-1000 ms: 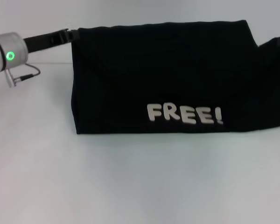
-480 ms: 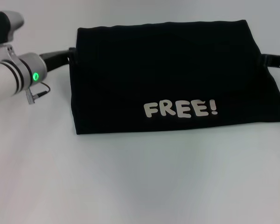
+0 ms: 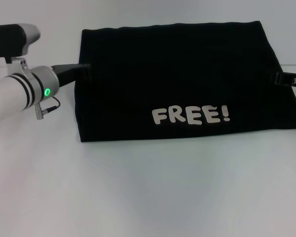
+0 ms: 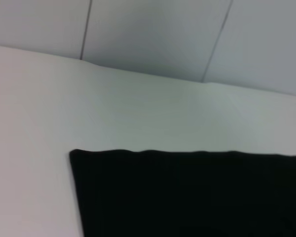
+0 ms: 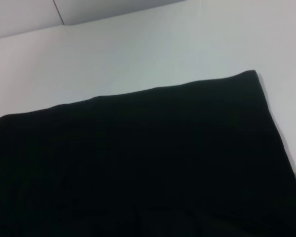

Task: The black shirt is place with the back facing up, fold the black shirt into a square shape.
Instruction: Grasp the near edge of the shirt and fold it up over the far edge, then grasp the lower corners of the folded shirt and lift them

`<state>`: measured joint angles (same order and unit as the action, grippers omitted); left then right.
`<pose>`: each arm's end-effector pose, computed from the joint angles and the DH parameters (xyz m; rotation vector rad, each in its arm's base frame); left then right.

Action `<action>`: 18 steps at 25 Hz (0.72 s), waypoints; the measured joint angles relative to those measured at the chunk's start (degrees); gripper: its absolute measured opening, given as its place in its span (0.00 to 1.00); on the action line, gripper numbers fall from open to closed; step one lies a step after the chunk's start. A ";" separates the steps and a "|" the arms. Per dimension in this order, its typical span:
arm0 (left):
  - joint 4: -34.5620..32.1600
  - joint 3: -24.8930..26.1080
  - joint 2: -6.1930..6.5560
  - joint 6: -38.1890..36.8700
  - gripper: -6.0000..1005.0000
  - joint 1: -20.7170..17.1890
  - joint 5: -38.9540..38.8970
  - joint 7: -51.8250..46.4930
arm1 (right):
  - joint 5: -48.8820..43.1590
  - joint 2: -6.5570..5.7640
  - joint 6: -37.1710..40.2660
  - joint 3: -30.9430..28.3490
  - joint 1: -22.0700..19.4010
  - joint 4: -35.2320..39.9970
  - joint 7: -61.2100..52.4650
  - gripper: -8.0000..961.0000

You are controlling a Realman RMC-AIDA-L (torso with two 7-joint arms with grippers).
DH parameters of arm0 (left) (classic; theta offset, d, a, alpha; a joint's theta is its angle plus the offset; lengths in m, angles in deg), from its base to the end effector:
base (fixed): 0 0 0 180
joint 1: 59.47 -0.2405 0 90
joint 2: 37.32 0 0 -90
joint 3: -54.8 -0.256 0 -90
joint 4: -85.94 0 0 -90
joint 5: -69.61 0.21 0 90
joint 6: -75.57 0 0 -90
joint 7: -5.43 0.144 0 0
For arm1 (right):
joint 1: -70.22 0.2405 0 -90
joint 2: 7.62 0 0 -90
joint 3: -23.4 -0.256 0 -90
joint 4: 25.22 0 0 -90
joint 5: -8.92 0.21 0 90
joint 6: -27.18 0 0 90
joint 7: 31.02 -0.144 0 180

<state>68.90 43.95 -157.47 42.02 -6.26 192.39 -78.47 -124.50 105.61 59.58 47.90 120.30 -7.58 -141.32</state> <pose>-0.2541 0.4670 -0.0166 -1.9280 -1.0642 -0.4928 0.2974 0.4672 0.0290 -1.8482 1.2296 0.3232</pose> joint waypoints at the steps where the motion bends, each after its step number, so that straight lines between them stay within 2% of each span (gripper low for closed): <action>1: 0.04 -0.69 -0.16 -0.09 0.08 -0.06 0.09 0.22 | 0.00 0.14 0.03 0.06 -0.17 0.06 0.00 0.04; 4: -0.19 -3.97 -0.60 -0.47 0.09 -0.49 -0.10 0.16 | -0.01 0.93 0.48 0.17 -0.91 1.17 0.22 0.07; 9: -2.71 -7.96 -0.77 -4.86 0.27 -1.72 0.07 -1.42 | 0.01 2.50 4.24 0.03 -3.21 6.02 0.64 0.17; 14: -11.52 -11.71 -0.75 -19.18 0.39 -5.79 0.04 -8.04 | 1.56 3.29 9.68 -0.25 -6.13 11.42 0.26 0.27; 16: -15.42 -12.32 -0.62 -26.39 0.43 -7.73 -0.15 -10.67 | 4.63 3.14 13.35 0.00 -8.69 13.36 0.86 0.38; 18: -18.52 -12.25 -0.51 -32.07 0.48 -9.22 -0.22 -12.07 | 5.93 3.04 14.67 0.10 -9.55 13.95 1.30 0.48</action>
<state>50.38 31.69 -157.99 9.95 -15.48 192.18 -90.54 -118.57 108.65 74.26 48.00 110.75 6.37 -140.02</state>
